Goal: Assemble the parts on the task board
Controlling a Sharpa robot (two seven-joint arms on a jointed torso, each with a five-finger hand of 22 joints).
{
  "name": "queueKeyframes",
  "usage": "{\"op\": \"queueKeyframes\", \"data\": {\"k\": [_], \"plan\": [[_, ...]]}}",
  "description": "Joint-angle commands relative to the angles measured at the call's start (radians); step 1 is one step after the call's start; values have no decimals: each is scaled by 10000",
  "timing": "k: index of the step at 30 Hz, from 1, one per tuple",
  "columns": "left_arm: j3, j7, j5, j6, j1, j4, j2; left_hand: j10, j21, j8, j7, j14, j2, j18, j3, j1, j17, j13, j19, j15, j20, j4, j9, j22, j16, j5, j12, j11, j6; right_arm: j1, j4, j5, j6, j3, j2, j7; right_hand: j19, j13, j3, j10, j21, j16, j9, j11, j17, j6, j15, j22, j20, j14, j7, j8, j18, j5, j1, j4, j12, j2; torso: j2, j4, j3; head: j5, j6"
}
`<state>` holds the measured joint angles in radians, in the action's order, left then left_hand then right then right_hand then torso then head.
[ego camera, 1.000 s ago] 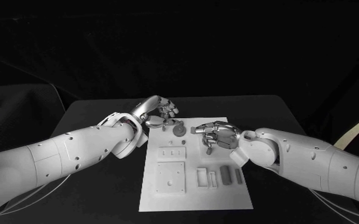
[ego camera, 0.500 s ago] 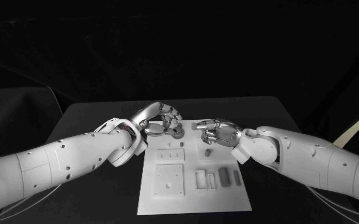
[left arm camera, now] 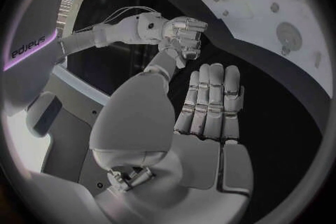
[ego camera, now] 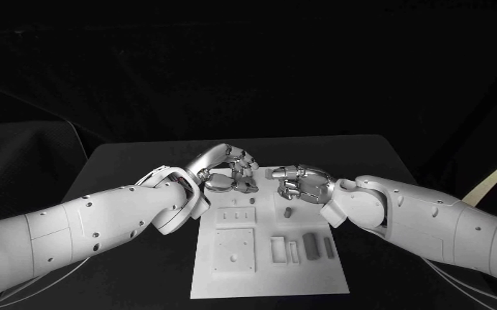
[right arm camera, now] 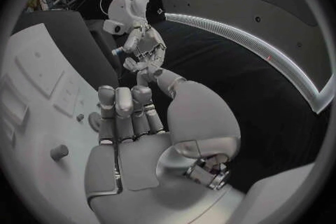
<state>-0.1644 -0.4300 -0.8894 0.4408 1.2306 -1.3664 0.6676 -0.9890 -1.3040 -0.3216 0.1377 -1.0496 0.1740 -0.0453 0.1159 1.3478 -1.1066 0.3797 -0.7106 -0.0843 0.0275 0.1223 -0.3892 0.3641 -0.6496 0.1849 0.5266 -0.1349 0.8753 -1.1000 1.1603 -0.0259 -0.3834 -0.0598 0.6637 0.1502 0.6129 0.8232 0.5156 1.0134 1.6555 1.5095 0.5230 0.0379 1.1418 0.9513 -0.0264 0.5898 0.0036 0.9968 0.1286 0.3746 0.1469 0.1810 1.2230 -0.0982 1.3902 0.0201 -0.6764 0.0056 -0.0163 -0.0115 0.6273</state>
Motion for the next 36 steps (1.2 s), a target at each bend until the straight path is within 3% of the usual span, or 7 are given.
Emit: {"op": "queueKeyframes", "data": {"k": [1,24,30,36], "plan": [[6,-265,394,208,4,-16,-27,-157,-55,-24,87,-146,-41,-142,18,129,-28,39,-144,15,22,-109,-28,28,-90,-11,103,-4,81,7,4,-89,-265,5,-37,93,-18,-11,50,5,560,-49,252,27,-11,891,-30,-12,14,-45,88,337,-41,42,-20,28,-43,125,5,2,-14,28,-9],[7,-306,350,110,1,-70,-211,-781,-277,-378,-61,-636,-347,-257,281,351,-103,158,-609,191,87,-323,-239,108,-355,-5,548,66,881,6,140,-34,-437,5,-213,-34,-39,-21,60,-13,547,-64,251,34,-19,878,-28,-20,18,-67,88,328,-46,41,-42,24,-59,138,1,5,-8,77,27],[7,-252,284,80,1,-102,-224,-1371,-659,-292,-78,-1166,-321,-385,250,381,-366,408,-1125,402,189,-356,-253,270,-882,-10,1147,236,979,6,162,-34,-379,5,-220,-52,-43,-23,61,-16,544,-66,251,35,-20,876,-27,-22,18,-71,88,327,-47,41,-47,23,-62,140,0,-2,-7,81,42],[7,-197,243,109,2,-90,-220,-1864,-1600,-106,-110,-1667,-334,-626,38,402,-1279,1168,-1865,798,412,-393,-247,714,-2387,-4,2606,555,1101,5,116,28,-397,5,-267,-87,-46,-25,63,-18,543,-68,251,36,-21,875,-27,-23,19,-74,89,326,-47,41,-49,22,-64,141,2,-2,-10,83,35]]}}
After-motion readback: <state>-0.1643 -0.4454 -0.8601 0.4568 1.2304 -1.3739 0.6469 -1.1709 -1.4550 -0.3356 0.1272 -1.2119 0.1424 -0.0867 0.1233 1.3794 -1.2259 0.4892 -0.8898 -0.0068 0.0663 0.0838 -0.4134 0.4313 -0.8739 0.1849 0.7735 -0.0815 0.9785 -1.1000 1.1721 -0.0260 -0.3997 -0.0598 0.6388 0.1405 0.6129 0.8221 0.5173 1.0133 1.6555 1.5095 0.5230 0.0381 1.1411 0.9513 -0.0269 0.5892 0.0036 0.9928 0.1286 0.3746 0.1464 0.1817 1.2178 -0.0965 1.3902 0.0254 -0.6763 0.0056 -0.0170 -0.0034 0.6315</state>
